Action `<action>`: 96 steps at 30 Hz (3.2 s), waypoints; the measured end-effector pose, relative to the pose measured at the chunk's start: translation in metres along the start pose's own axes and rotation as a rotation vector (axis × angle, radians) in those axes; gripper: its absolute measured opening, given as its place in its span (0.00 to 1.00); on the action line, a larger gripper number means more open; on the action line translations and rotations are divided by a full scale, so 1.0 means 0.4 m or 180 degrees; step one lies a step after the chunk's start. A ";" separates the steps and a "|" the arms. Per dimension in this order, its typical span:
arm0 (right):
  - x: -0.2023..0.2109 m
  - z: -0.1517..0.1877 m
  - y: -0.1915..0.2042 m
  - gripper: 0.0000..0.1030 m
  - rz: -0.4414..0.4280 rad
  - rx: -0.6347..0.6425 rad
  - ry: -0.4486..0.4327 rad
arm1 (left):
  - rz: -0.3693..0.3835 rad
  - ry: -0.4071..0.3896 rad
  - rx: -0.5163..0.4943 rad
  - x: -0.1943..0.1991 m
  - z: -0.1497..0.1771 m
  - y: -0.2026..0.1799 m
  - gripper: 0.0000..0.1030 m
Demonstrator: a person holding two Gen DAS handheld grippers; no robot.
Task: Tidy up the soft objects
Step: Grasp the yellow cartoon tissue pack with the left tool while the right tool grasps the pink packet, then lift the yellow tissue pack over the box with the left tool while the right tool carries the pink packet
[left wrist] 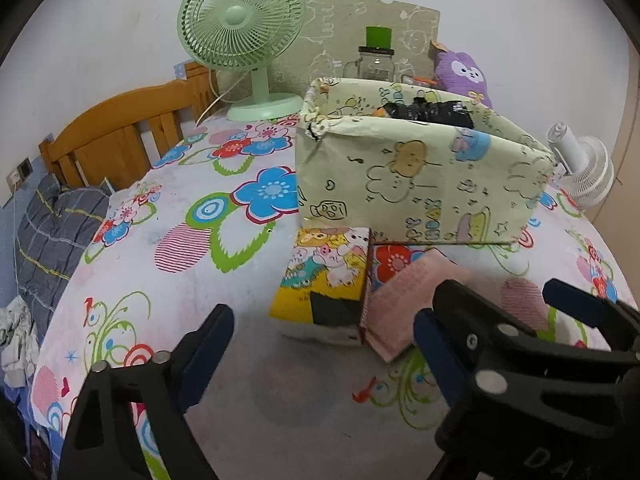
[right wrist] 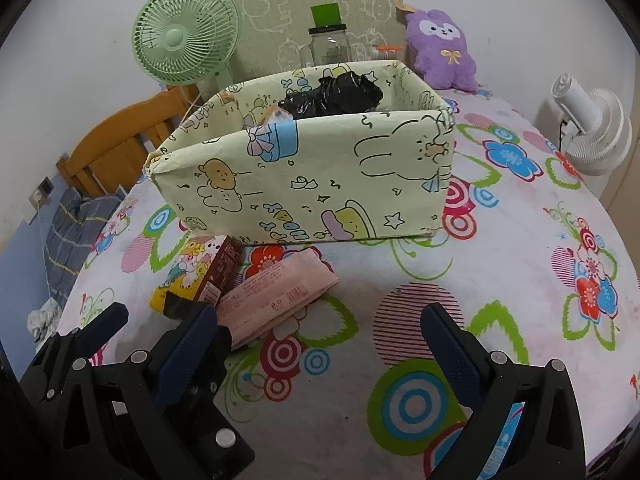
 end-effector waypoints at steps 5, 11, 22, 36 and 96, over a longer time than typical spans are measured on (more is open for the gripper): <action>-0.019 -0.007 0.010 1.00 0.0014 -0.0011 0.0049 | 0.0056 0.0104 0.0102 -0.033 0.001 0.013 0.72; -0.043 -0.005 0.023 1.00 0.0004 -0.0021 0.0136 | 0.0136 0.0136 0.0070 -0.046 0.000 0.022 0.53; -0.085 0.000 0.050 0.77 -0.0011 -0.0051 0.0322 | 0.0134 0.0119 -0.0138 -0.040 0.010 0.030 0.50; -0.112 -0.004 0.101 0.70 0.0135 0.0253 0.0324 | 0.0014 0.0077 -0.0188 -0.031 0.008 0.066 0.50; 0.043 0.021 -0.023 0.39 0.0037 0.0455 0.0039 | 0.0116 -0.0085 -0.0221 0.076 0.033 -0.119 0.48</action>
Point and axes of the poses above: each gripper's, at about its wrist camera, not at the fingertips, and x roughly against the way its jaws point, y to its left, z to its underside, the point moved 7 cm from there along -x, roughly the way its jaws point, and after that the axes turned 3 degrees about -x, right-handed, at the moved point
